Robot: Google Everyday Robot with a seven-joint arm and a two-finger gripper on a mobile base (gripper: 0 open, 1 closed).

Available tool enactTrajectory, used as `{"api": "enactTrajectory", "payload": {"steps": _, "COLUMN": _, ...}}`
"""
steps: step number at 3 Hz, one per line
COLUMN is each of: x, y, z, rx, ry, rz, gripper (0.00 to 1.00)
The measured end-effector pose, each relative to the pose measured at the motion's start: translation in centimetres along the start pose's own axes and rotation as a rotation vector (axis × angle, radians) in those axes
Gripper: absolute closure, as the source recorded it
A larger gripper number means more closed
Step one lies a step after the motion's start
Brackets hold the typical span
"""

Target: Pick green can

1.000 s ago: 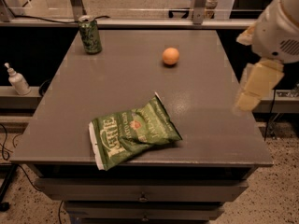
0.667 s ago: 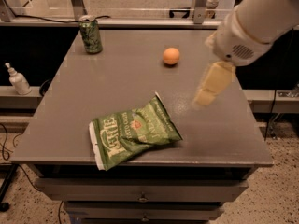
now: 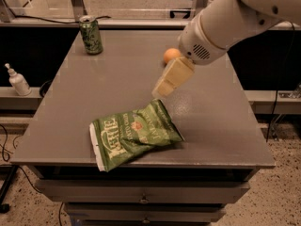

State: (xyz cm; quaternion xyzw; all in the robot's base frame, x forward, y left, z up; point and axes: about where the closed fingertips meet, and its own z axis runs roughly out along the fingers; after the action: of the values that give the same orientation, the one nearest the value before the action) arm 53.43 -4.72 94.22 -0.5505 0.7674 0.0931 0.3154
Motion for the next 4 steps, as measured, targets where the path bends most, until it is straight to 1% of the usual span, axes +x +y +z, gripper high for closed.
{"api": "enactTrajectory", "payload": {"steps": 1, "x": 0.0, "y": 0.0, "z": 0.0, "rx": -0.001, "ry": 0.001, "rz": 0.000, "gripper": 0.00}}
{"api": "enactTrajectory", "payload": {"steps": 2, "x": -0.2, "y": 0.0, "z": 0.0, "rx": 0.006, "ry": -0.025, "rz": 0.010, "gripper": 0.00}}
{"api": "enactTrajectory", "payload": {"steps": 3, "x": -2.4, "y": -1.1, "z": 2.7, "rx": 0.003, "ry": -0.124, "rz": 0.028, "gripper": 0.00}}
{"api": "enactTrajectory", "payload": {"steps": 4, "x": -6.1, "y": -3.7, "z": 6.4, "rx": -0.001, "ry": -0.250, "rz": 0.053, "gripper": 0.00}}
